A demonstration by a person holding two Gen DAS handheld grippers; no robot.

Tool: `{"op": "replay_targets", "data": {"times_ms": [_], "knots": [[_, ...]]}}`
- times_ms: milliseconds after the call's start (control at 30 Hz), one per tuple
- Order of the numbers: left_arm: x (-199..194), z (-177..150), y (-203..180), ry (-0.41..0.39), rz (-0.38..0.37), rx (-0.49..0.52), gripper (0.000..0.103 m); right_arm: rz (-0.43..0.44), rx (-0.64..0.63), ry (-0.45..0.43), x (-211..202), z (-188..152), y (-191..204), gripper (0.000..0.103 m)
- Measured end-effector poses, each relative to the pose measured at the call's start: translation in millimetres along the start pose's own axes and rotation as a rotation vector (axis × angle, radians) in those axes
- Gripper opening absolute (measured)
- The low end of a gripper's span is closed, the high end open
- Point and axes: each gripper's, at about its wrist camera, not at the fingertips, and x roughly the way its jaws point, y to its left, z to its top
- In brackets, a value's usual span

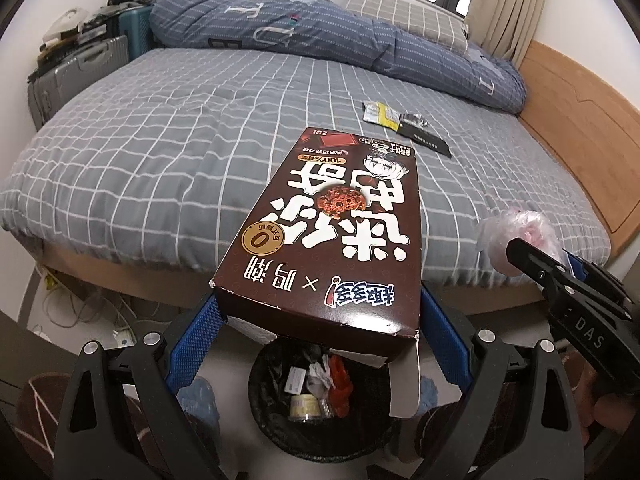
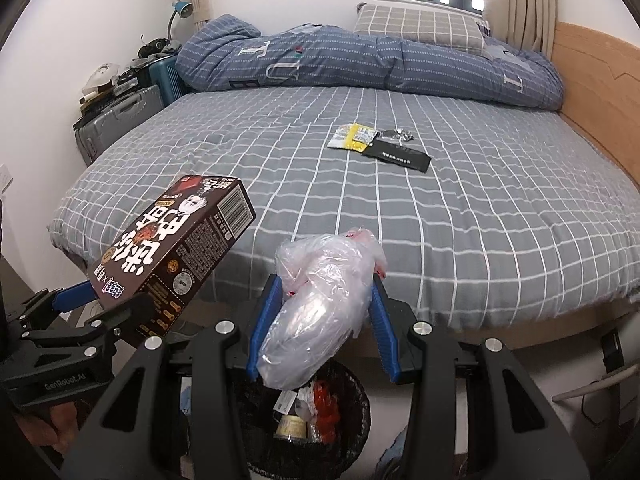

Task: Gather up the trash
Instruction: 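Carry the brown box with the left tool while the right tool carries the clear bag over the bin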

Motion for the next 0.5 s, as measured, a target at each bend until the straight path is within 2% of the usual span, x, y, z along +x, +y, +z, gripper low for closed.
{"op": "replay_targets", "data": {"times_ms": [500], "knots": [[-6,-44,-4,0.092,0.008,0.015,0.091,-0.002,0.007,0.078,-4,-39,7,0.042]]}}
